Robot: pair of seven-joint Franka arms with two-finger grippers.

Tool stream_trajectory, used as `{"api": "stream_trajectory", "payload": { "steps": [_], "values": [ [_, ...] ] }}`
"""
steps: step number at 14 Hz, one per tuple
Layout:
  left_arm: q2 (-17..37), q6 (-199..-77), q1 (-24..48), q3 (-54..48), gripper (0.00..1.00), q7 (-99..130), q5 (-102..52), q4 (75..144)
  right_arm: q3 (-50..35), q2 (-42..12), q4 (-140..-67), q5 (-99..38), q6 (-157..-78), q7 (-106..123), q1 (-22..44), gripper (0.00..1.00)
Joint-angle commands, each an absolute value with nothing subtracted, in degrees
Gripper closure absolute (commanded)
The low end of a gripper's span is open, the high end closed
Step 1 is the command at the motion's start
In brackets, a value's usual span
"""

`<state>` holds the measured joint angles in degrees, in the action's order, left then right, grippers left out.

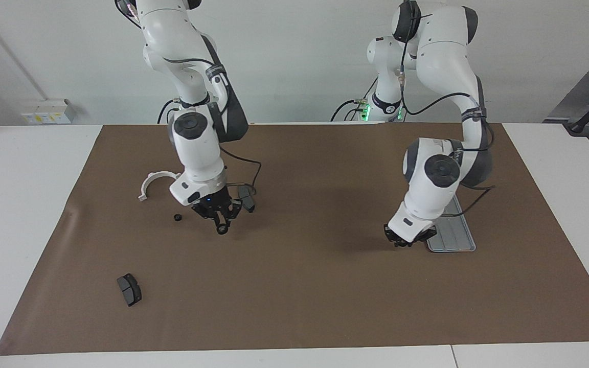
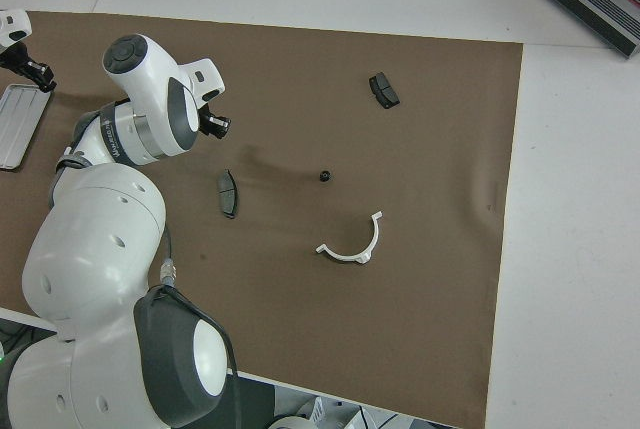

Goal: Pick bearing gear from pile to tray

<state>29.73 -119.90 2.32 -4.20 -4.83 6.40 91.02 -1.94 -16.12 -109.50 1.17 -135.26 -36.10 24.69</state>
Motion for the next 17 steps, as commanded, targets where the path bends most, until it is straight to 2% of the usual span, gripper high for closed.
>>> {"api": "stream_trajectory", "payload": {
  "steps": [1, 4, 5, 7, 9, 11, 14, 16, 17],
  "values": [
    [26.46, -122.33, -1.13, -4.83, 1.00, -11.23, 5.98, 96.67, -1.93, -17.13, -109.69, 0.53, -138.59, -42.43, 28.20, 1.00],
    [25.40, -124.45, -3.08, -4.83, 1.00, -14.15, 5.98, 99.66, -1.85, -20.99, -109.60, 1.31, -143.24, -50.60, 33.21, 1.00],
    [25.23, -124.63, -3.08, -4.83, 0.97, -14.15, 5.98, 100.19, -1.85, -21.96, -109.60, 1.58, -143.70, -52.28, 34.18, 1.00],
    [24.96, -124.37, -2.99, -4.83, 0.80, -14.15, 5.98, 100.72, -1.85, -23.28, -109.60, 1.67, -145.36, -53.61, 35.15, 0.97],
    [24.96, -124.10, -2.99, -4.83, 0.70, -14.15, 5.98, 100.72, -1.85, -23.64, -109.77, 1.67, -145.46, -53.88, 35.16, 0.72],
    [24.53, -123.93, -2.90, -4.83, 0.67, -14.06, 5.98, 101.42, -1.85, -23.64, -109.78, 1.67, -145.46, -53.96, 35.16, 0.00],
    [23.47, -123.84, -2.64, -4.83, 0.64, -13.71, 5.54, 102.30, -1.50, -22.86, -109.69, 1.76, -144.76, -53.88, 34.98, 0.00],
    [23.03, -123.84, -2.46, -4.83, 0.50, -13.71, 4.67, 102.57, -1.14, -20.05, -109.69, 2.45, -141.96, -52.92, 33.15, 0.00],
    [22.94, -123.75, -2.46, -4.83, 0.38, -13.71, 4.48, 102.66, -1.23, -18.56, -109.69, 3.94, -140.46, -52.13, 30.87, 0.00]
  ]
}}
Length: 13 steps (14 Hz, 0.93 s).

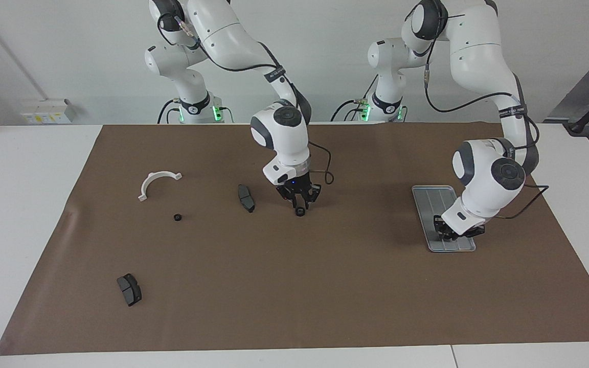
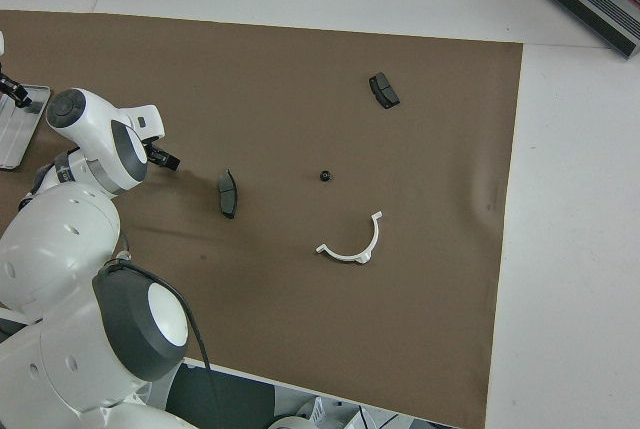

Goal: Pick bearing gear from pile to tray

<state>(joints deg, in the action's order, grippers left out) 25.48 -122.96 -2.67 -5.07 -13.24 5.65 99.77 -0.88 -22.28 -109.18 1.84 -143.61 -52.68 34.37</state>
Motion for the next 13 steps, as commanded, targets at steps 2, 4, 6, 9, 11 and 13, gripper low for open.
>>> {"api": "stream_trajectory", "payload": {
  "steps": [2, 4, 6, 9, 11, 13],
  "values": [
    [22.59, -123.75, -2.37, -4.83, 0.29, -13.71, 4.48, 102.74, -1.32, -16.01, -109.69, 5.01, -137.30, -46.18, 27.09, 0.00],
    [22.59, -123.84, -2.02, -5.18, 0.32, -12.67, 3.18, 102.40, -1.41, -13.98, -109.69, 5.01, -135.01, -38.10, 22.26, 0.00],
    [22.06, -123.66, 1.03, -5.36, 0.35, -6.28, 0.97, 101.87, -1.41, -13.45, -109.69, 5.01, -133.16, -28.70, 18.21, 0.00],
    [22.06, -124.45, 8.24, -5.27, 0.36, 7.60, 0.97, 101.43, -1.41, -13.45, -110.39, 5.01, -132.98, -17.61, 12.32, 0.00],
    [22.24, -124.37, 12.81, -5.19, 0.36, 14.12, 0.97, 100.55, -1.49, -13.27, -111.09, 4.92, -132.10, -9.71, 8.98, 0.00],
    [22.32, -124.63, 17.12, -5.19, 0.36, 20.71, 0.97, 100.20, -1.49, -12.48, -113.28, 4.92, -132.10, -4.07, 6.52, 0.00]
  ]
}}
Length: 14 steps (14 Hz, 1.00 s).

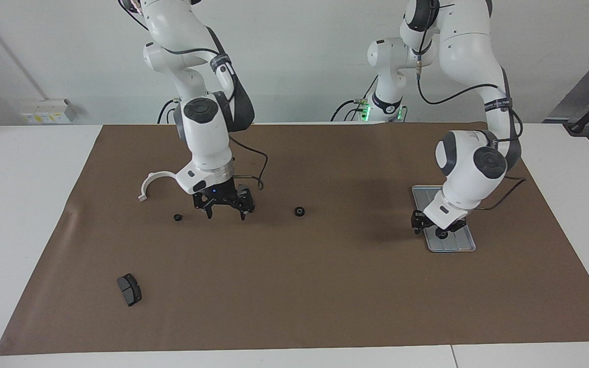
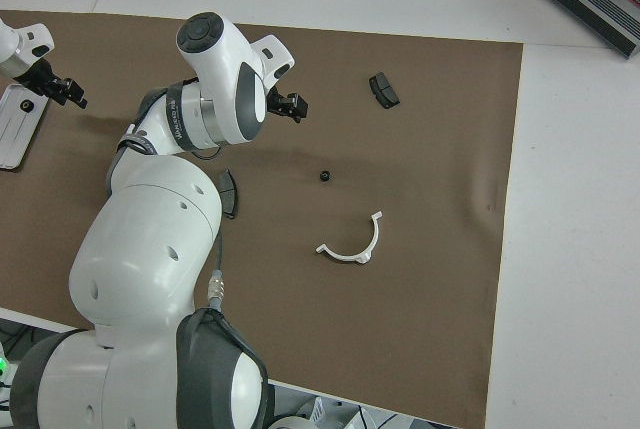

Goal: Pick bearing gear from pile to tray

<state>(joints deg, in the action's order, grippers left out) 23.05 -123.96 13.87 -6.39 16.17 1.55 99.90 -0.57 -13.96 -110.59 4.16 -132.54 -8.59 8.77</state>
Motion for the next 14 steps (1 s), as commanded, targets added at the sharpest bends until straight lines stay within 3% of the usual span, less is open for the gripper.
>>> {"api": "stream_trajectory", "payload": {
  "steps": [1, 10, 11, 14],
  "values": [
    [22.41, -124.72, 18.88, -5.19, 0.36, 23.00, 0.97, 100.11, -1.49, -12.05, -114.16, 4.83, -132.01, -1.00, 5.37, 0.00],
    [24.34, -130.95, 30.58, -5.10, 0.36, 34.98, 0.97, 100.28, -1.58, -10.81, -122.16, 4.04, -133.33, 8.61, 1.76, 0.00],
    [24.78, -131.13, 31.19, -5.10, 0.36, 35.15, 0.97, 100.28, -1.58, -10.81, -122.69, 4.04, -133.68, 8.70, 1.67, 0.03],
    [25.14, -131.22, 32.43, -5.10, 0.37, 35.16, 1.05, 100.46, -1.58, -10.81, -125.41, 3.96, -137.80, 10.02, 0.89, 0.30]
  ]
}}
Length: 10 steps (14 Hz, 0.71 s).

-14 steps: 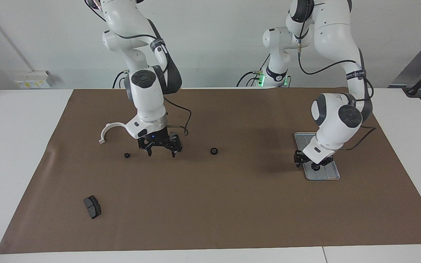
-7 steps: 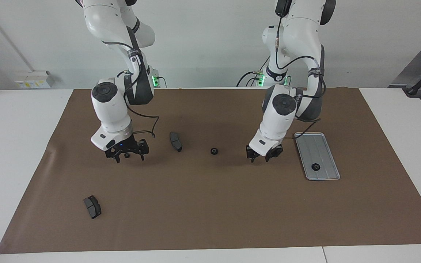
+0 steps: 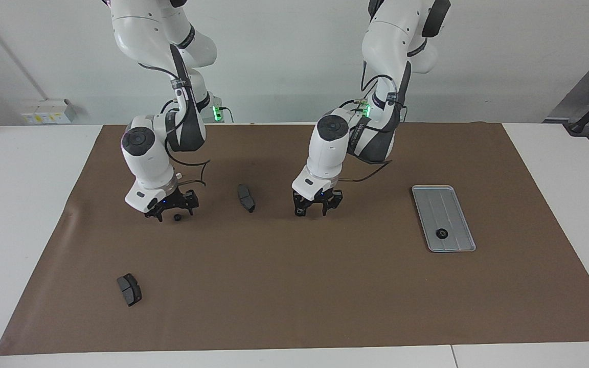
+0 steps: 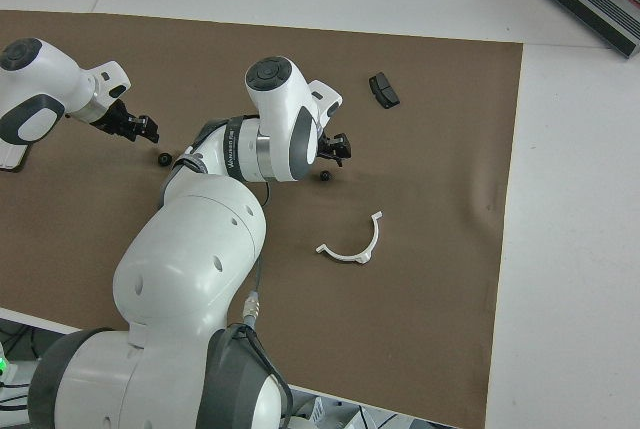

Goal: Pick bearing gear from pile to tray

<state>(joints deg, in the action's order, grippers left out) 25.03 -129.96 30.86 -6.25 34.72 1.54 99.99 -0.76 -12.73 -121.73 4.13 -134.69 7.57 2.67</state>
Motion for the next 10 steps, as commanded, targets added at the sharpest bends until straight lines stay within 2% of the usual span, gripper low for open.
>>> {"api": "stream_trajectory", "payload": {
  "steps": [1, 3, 10],
  "values": [
    [25.14, -131.22, 33.04, -5.10, 0.37, 35.16, 1.05, 100.63, -1.58, -10.81, -125.94, 4.04, -138.51, 10.28, 0.36, 0.35],
    [25.31, -132.01, 33.57, -5.10, 0.37, 35.68, 1.05, 101.07, -1.58, -10.81, -126.04, 3.96, -138.52, 10.28, 0.26, 0.41],
    [26.01, -132.36, 34.80, -5.01, 0.39, 36.74, 1.32, 101.34, -1.58, -9.94, -127.70, 3.69, -137.11, 10.02, 0.26, 0.45]
  ]
}}
